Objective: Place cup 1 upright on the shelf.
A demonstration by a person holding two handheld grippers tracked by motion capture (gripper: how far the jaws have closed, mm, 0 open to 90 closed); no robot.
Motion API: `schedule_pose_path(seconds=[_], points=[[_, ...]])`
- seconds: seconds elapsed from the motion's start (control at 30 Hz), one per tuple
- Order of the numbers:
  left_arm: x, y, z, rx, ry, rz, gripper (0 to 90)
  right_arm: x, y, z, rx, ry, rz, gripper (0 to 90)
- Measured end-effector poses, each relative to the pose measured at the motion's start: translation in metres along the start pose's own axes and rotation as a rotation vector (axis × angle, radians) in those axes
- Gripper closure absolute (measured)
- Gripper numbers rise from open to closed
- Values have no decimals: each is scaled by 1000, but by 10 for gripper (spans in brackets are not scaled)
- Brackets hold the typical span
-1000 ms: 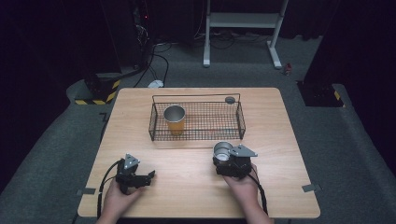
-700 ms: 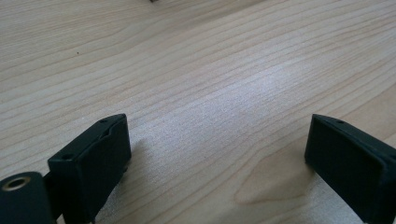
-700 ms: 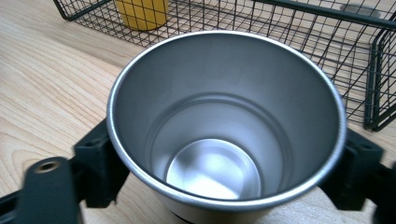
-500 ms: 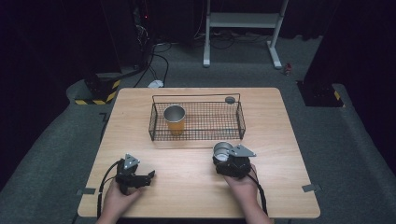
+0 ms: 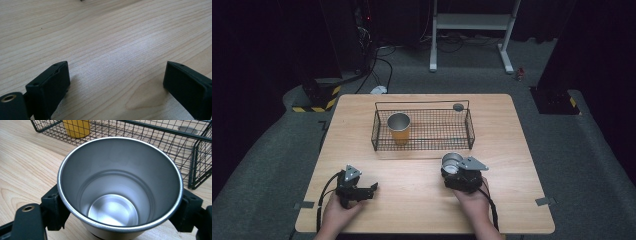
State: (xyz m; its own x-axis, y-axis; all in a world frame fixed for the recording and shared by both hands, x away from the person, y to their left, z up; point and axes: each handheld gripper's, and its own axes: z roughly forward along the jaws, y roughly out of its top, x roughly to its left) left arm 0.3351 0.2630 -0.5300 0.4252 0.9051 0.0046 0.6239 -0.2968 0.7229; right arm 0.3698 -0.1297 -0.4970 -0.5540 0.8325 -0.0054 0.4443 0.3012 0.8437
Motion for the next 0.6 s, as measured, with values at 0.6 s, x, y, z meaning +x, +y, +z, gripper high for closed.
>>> schedule_pose_path(seconds=[0.6], points=[[0,0,0,0,3,4,74,-3,-2,-25,-45,-21,19,183]])
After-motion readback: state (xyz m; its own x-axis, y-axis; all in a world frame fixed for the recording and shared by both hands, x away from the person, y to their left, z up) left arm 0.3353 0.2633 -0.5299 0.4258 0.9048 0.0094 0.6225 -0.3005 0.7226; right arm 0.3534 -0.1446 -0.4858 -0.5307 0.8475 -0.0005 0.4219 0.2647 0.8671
